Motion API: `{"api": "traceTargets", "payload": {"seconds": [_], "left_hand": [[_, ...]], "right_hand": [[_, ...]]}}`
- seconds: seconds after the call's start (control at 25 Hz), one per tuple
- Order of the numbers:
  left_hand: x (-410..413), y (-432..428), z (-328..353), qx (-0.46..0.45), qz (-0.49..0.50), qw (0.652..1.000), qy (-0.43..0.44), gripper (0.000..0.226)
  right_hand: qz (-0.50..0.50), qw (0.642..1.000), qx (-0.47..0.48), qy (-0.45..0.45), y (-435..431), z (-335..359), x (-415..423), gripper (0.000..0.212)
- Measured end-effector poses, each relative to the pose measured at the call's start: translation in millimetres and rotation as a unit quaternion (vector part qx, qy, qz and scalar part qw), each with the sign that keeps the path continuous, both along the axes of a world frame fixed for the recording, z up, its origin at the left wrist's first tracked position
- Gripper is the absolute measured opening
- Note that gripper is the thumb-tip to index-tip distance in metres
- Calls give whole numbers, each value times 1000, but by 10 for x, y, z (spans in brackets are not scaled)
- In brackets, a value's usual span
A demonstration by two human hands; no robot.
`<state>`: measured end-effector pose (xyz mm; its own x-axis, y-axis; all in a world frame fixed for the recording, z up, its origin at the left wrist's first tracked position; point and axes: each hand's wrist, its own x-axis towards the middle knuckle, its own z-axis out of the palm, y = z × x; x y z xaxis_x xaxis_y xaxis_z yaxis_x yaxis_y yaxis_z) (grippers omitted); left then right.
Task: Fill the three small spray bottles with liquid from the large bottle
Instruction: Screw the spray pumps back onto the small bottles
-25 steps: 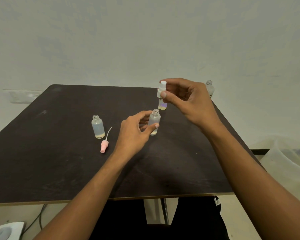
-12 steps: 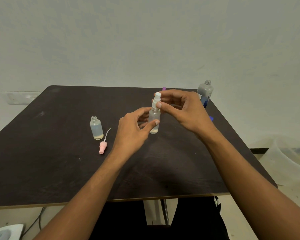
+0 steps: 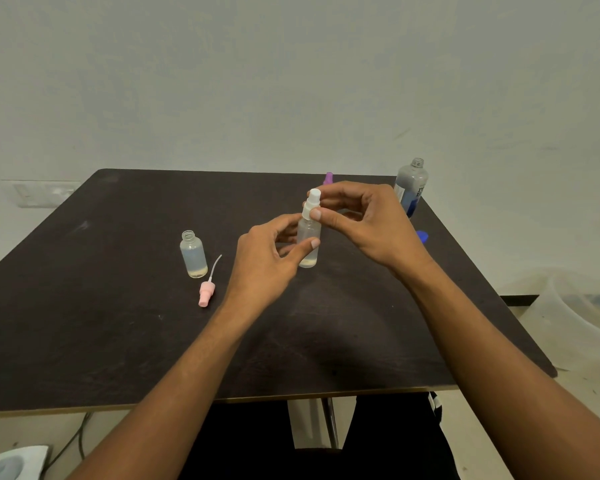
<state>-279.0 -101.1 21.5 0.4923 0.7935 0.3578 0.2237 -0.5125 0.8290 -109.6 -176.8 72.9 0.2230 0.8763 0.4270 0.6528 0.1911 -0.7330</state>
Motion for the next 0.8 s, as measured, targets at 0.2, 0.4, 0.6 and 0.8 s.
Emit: {"api": "traceTargets", "payload": {"seconds": [0.2,0.4,0.6,0.8], "left_hand": [[20,-30,-1,0,-1,1000,-10,46],[21,-62,-2,-4,-5,1000,-15,43],[23,-54,-18,-3,-6,1000,-8,44],[18,-56,-11,3,-19,1000,-12,44]], "right_hand": [[-37,999,13,-16,7,-12,-21,32],[-48,999,19,-10,13,-75,-25,34],[37,999,-12,8,-1,36,48,49],[123,990,-73,13,-15,164,103,37]]}}
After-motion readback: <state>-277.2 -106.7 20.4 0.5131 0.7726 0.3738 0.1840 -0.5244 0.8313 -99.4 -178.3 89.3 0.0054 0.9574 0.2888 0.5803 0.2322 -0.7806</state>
